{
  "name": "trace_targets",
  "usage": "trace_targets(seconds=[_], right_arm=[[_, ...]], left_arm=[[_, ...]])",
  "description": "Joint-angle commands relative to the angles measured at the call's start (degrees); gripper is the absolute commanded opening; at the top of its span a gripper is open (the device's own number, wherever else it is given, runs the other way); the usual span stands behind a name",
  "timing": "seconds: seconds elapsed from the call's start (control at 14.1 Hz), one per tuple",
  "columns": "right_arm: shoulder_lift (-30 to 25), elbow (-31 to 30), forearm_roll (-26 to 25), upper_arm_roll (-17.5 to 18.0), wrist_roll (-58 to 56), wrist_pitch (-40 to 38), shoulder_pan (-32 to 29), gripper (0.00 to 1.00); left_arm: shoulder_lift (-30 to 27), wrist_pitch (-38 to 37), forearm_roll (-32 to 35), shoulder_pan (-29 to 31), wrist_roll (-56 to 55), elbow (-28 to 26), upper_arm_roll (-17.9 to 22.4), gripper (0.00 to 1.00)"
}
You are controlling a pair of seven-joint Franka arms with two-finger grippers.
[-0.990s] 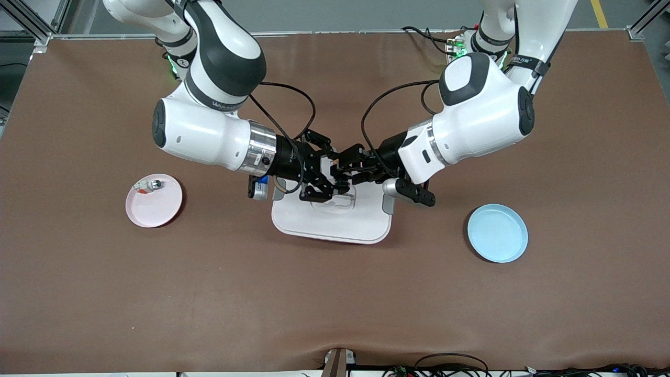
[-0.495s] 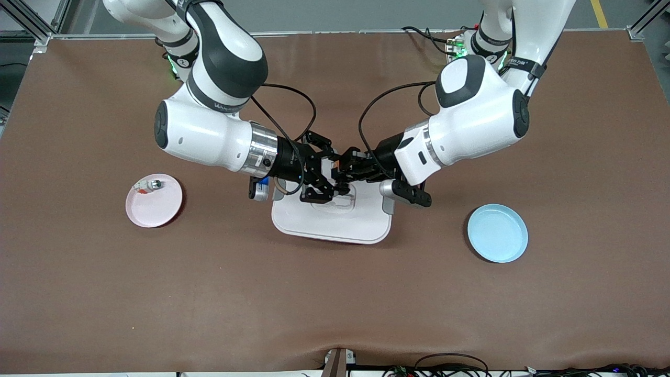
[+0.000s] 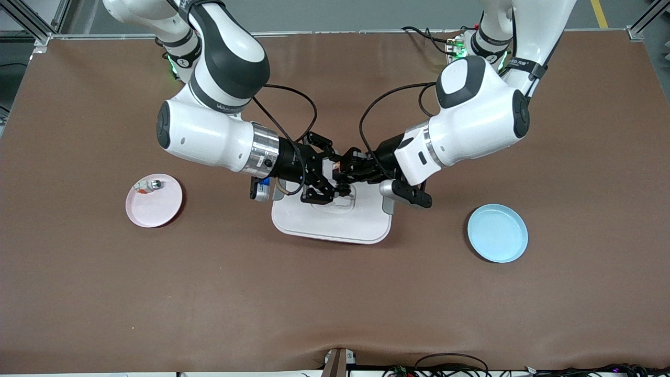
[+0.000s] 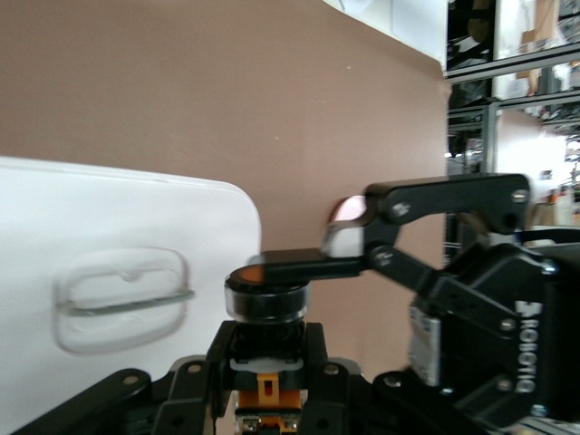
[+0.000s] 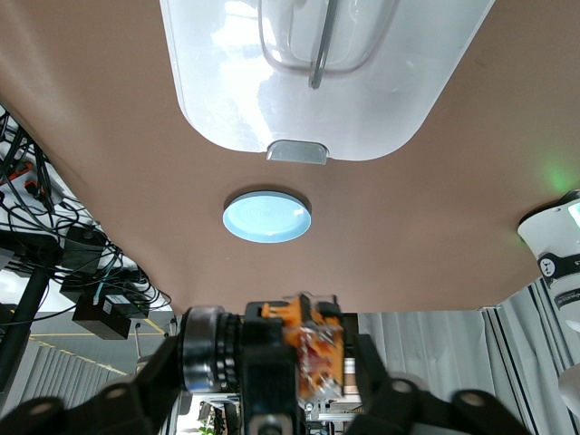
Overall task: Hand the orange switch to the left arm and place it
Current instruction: 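Grasp the switch's orange button end with the left gripper, then carry the switch with the left gripper while the right gripper releases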
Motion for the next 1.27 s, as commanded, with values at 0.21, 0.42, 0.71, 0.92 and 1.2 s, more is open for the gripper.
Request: trace_targets(seconds=[0.21,0.42,0.71,0.92,1.2], right_arm=[[1.15,2.13,-1.28,-0.82,0.72,-0.61,0.44,1.00],[1.06,2.22,-6.88,-0.82,-0.25,-1.74,-0.70,1.00],[0.62,3.01,-12.08,-0.91,-9.53,-10.34,-3.86,1.00],[0.27,3.01,-19.19,-0.91,-21.66,-17.81,-7.72,1.00],[-1.48,2.92,-28.15,-0.91,-45.02,-27.04,-13.35,1.00]], left_arm=[[0.11,-4.75,13.66,2.63,1.30,-0.10,0.32,0.00],[0.11,-11.78,24.75,4.57,2.53,-0.10,0.32,0.00],[-0.06,-18.57,34.68,8.08,13.05,-2.11,0.41,0.00],[-0.15,-18.66,38.30,12.56,27.18,-5.63,0.41,0.00],[0.29,-17.70,46.02,16.08,40.48,-8.97,0.32,0.00]])
